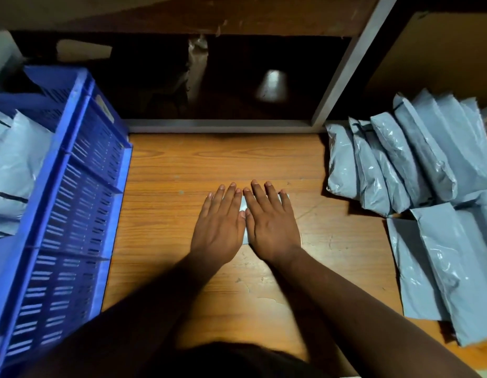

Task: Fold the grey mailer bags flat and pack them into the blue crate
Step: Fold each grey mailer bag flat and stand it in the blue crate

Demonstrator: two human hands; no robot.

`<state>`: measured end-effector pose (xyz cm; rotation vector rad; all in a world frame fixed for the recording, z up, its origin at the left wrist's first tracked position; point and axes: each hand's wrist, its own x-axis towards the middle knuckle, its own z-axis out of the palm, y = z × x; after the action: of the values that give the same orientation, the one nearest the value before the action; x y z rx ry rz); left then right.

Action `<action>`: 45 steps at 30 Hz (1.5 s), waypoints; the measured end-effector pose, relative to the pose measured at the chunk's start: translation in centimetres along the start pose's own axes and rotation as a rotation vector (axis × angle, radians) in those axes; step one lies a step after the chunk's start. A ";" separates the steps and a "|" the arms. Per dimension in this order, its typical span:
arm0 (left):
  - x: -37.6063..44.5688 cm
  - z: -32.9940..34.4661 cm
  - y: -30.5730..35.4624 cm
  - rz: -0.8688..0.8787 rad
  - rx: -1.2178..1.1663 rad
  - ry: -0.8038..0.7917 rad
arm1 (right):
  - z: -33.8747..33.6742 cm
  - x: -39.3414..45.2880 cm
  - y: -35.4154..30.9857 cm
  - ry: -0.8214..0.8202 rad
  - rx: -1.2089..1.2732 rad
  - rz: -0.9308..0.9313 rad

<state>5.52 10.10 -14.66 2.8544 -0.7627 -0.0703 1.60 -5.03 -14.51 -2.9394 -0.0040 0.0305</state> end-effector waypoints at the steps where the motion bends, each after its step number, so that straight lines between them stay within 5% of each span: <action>1: 0.0 -0.1 0.0 -0.006 -0.031 -0.001 | -0.1 0.0 0.1 0.003 0.019 -0.005; 4: 0.1 -1.2 -0.6 -0.058 -0.215 0.009 | -1.0 0.2 0.3 0.003 0.083 -0.024; 14: -0.6 -0.2 -0.5 0.014 0.016 -0.029 | 0.3 -0.1 -0.5 0.007 -0.043 -0.089; 26: -0.3 -0.4 -1.5 0.021 -0.022 -0.039 | -0.7 -1.0 3.6 -0.003 0.075 0.039; 33: -0.7 -1.2 -2.7 -0.029 -0.264 -0.032 | -2.7 -0.2 3.9 -0.141 0.210 0.059; 37: -1.6 -1.6 -2.7 0.012 -0.130 0.017 | -2.3 -0.1 2.1 0.012 0.122 -0.021; 45: -1.6 -0.2 -1.8 -0.004 0.039 -0.017 | -0.2 0.1 1.2 -0.025 0.004 -0.048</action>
<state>5.01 12.49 -14.84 2.8960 -0.7706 -0.0804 1.69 -6.20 -14.54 -2.9332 -0.0780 0.0599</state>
